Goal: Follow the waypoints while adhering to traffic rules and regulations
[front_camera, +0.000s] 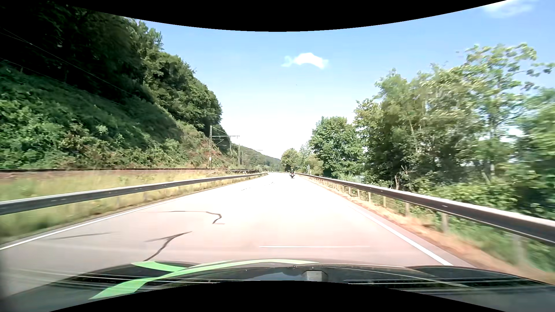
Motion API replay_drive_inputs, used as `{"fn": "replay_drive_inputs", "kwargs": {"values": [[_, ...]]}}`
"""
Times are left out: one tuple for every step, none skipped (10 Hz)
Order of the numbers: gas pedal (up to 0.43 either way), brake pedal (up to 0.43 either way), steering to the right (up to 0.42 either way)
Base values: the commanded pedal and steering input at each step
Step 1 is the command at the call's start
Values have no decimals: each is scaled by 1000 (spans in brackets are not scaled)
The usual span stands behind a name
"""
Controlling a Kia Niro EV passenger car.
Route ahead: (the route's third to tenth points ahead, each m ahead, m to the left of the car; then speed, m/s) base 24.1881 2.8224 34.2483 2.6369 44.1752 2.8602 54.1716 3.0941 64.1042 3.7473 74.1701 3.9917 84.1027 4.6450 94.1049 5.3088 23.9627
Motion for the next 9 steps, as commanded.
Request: {"fn": "replay_drive_inputs", "kwargs": {"values": [[248, 0, -5], [248, 0, -6], [260, 0, -5], [268, 0, -4], [268, 0, -4], [268, 0, -4], [248, 0, -4], [220, 0, -4], [220, 0, -3]]}}
